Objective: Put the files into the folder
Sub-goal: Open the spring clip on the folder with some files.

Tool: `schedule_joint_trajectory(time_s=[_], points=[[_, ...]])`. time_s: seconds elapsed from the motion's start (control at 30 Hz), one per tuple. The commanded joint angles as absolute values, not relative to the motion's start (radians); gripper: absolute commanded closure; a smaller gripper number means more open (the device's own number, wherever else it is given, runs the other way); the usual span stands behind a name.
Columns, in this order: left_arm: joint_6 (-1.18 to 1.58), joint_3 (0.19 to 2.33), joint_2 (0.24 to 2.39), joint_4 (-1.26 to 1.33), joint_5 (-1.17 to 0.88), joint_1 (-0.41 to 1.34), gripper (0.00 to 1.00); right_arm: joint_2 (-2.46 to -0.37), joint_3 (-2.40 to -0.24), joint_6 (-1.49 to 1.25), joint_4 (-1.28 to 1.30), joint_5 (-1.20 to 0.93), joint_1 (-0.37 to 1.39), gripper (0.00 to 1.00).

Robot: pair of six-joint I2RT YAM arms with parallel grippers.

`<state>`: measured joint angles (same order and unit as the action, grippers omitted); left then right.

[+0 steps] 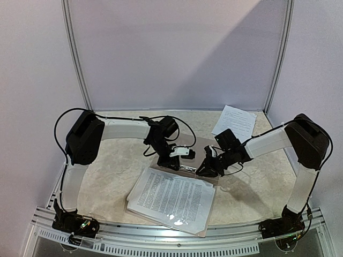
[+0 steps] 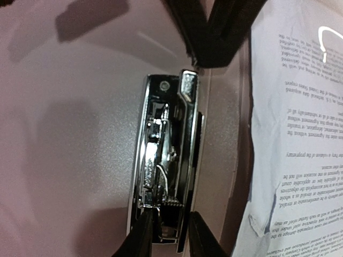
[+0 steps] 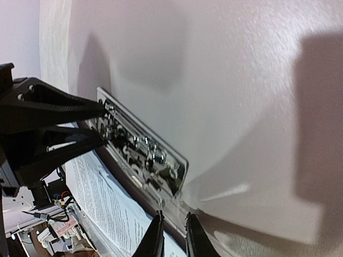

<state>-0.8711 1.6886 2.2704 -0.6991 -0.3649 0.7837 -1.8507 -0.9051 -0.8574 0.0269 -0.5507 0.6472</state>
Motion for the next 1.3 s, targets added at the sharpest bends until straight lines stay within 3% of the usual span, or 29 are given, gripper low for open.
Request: schedule_joint_trajectory(time_s=[0.0,0.57,0.77,1.07,1.27], points=[[-0.871,1.622,2.37,-0.775,-0.262,0.804,0.74,-1.906,-0.943,-0.844,0.027,-0.532,0.642,0.86],[-0.875,1.605,2.364,-0.775,-0.255,0.805,0.74,-1.954,-0.91,-0.887,-0.055,-0.549,0.631,1.0],[-0.872,1.596,2.351,-0.757,-0.245,0.806,0.72,-1.951,-0.854,-0.914,-0.09,-0.55,0.633,1.0],[-0.884,1.529,2.311,-0.675,-0.199,0.823,0.63,-2.01,-0.893,-0.833,0.108,-0.406,0.627,1.0],[-0.905,1.507,2.313,-0.644,-0.145,0.839,0.65,-2.04,-0.923,-0.798,0.168,-0.352,0.622,1.0]])
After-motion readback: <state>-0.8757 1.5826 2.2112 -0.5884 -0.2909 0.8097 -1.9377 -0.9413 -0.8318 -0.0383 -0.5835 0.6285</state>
